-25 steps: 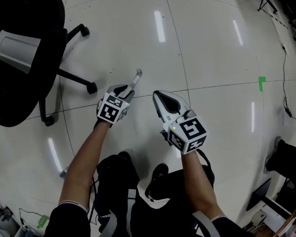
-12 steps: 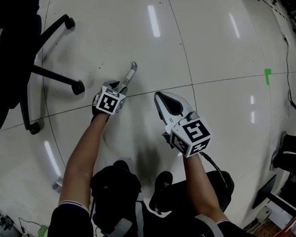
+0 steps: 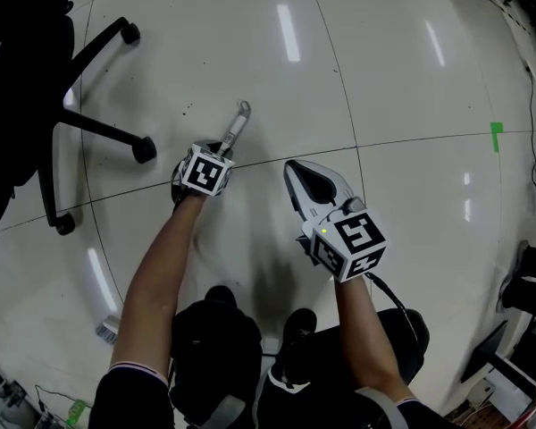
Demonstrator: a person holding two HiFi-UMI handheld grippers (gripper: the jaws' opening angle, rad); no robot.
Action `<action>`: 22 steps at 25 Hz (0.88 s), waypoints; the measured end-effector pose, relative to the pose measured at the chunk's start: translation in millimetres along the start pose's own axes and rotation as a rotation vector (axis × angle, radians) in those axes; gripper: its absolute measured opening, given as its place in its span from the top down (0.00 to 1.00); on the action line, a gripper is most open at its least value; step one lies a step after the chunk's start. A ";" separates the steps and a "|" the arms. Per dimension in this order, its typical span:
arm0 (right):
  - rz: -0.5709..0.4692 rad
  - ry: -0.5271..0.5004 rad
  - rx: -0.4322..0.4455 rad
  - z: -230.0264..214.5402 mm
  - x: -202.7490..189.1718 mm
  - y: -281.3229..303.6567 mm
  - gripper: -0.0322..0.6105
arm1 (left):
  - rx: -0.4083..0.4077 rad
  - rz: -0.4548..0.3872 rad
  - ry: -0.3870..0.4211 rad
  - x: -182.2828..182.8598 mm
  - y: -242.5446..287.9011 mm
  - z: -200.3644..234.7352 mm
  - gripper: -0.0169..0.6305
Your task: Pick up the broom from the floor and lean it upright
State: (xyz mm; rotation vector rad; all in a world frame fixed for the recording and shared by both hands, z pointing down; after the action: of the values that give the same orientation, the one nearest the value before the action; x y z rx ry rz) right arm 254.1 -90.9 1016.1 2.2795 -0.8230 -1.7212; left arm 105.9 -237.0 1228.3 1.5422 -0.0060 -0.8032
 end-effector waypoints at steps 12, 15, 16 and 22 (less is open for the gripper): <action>-0.113 -0.006 0.079 33.1 81.6 -24.9 0.94 | 0.034 -0.212 -0.034 75.4 -160.9 0.5 0.83; -0.125 0.019 0.086 50.0 122.5 -51.9 0.94 | 0.037 -0.247 -0.018 100.7 -217.7 -11.1 0.83; -0.128 0.021 0.087 56.1 137.3 -60.7 0.94 | 0.035 -0.257 -0.011 109.1 -236.0 -15.7 0.83; -0.132 0.003 0.104 100.4 221.3 -108.6 0.94 | 0.036 -0.308 0.006 143.6 -342.4 -39.3 0.83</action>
State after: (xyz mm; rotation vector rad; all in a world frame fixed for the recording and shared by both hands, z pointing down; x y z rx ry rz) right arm 236.4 -96.2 750.5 2.4557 -0.7957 -1.7669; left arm 78.0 -211.5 856.9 1.6010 0.2274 -1.0449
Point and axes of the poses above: the fingertips, and each gripper's own axes: y forward along the fingers, z to its left, x out of its top, the point moved 8 cm from there along -y, backward along the fingers, and after that the axes turned 4 degrees about x, right-handed, at the moved point
